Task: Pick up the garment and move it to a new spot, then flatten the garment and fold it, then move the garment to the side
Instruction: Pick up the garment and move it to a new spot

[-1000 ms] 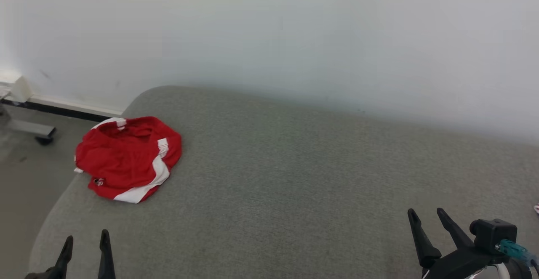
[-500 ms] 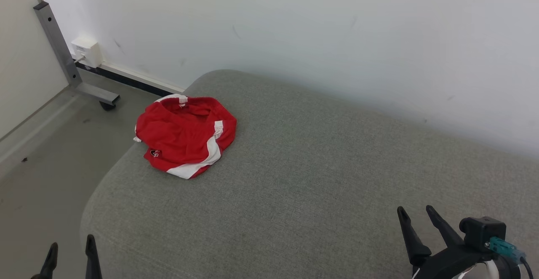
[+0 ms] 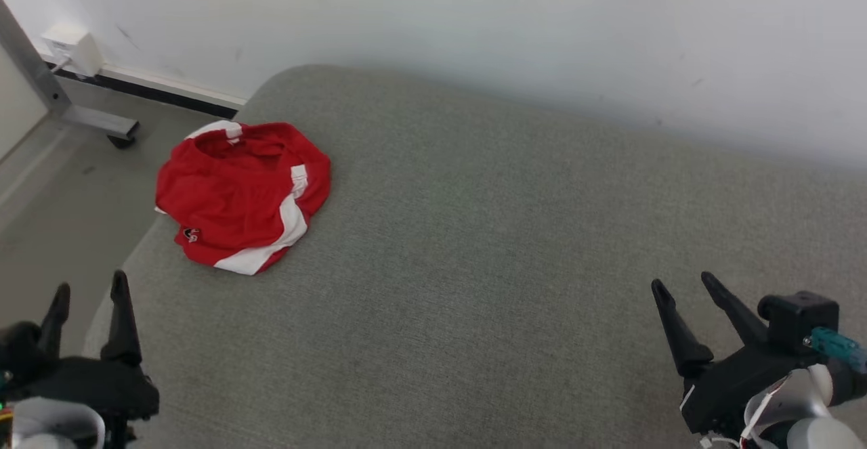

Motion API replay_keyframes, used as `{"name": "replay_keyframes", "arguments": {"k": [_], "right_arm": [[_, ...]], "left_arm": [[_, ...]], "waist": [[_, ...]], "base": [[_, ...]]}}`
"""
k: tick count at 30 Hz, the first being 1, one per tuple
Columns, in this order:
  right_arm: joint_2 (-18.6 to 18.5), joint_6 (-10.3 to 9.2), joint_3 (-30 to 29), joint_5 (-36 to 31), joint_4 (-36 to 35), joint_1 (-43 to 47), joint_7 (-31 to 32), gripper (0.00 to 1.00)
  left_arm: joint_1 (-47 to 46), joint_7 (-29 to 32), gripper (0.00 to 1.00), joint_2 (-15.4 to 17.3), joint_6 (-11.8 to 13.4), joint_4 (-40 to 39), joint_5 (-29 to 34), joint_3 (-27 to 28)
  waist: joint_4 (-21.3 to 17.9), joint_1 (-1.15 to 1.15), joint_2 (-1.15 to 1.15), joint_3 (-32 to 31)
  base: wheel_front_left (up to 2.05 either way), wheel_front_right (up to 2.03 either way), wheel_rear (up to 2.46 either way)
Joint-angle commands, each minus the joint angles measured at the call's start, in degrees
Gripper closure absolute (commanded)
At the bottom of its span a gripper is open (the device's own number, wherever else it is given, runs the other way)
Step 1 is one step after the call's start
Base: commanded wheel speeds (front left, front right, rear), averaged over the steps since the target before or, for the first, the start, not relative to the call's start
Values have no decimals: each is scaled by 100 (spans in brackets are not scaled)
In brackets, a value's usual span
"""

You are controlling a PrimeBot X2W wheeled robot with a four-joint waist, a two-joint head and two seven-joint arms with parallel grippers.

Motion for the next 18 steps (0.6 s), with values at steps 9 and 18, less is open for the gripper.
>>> {"name": "replay_keyframes", "arguments": {"k": [9,18], "right_arm": [[-462,-11,55,-75,-959,-651,481,0],[-407,-11,51,-32,-1371,-920,437,0]], "left_arm": [[-1943,676,0,57,-441,1348,-1176,632],[-3108,2492,0,441,173,2056,-2338,1286]], "waist": [[-1406,0,0,1993],[-2000,0,0,2952]], "base": [[0,0,0],[0,0,0]]}}
